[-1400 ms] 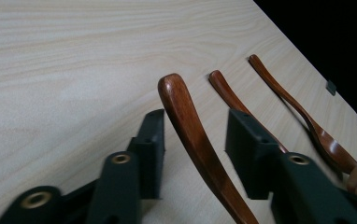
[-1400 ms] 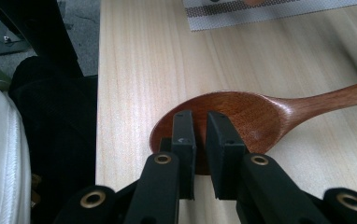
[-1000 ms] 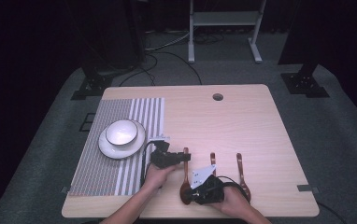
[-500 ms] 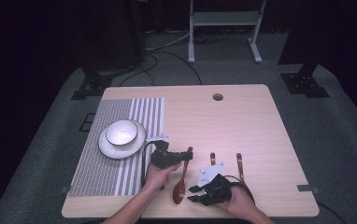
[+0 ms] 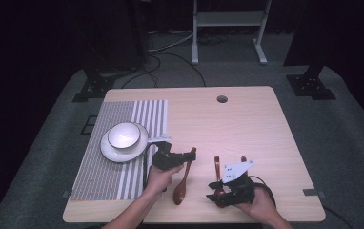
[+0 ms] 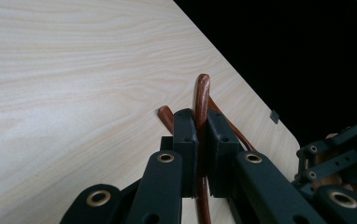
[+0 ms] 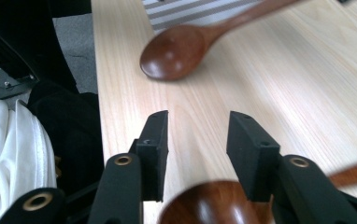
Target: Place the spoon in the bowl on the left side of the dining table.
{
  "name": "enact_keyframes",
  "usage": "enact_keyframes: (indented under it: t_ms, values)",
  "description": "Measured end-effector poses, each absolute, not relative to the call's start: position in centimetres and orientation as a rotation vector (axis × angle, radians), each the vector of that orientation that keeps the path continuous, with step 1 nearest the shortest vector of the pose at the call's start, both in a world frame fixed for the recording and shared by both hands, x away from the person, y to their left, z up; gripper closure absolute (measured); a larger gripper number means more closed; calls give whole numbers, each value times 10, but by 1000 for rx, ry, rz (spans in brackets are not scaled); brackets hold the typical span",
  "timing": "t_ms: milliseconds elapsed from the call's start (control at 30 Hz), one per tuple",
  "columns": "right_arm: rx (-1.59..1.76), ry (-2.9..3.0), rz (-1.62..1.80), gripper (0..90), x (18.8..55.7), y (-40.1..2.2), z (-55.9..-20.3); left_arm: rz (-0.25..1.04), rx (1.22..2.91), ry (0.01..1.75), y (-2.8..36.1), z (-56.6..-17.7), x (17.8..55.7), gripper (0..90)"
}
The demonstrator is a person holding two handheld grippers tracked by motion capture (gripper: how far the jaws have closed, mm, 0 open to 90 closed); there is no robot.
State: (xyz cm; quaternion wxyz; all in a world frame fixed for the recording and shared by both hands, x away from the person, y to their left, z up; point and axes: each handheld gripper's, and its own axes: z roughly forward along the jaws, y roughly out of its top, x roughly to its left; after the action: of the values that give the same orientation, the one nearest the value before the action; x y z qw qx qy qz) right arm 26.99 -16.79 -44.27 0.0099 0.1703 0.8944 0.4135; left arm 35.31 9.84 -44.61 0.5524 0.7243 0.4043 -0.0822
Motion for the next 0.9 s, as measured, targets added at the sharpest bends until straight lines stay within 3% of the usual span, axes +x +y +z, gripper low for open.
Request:
enact_keyframes:
  t_ms: [900]
  values:
    - [680,2731,1313,458,266,-206,-440,-107,1746,946,116,-410,374,843]
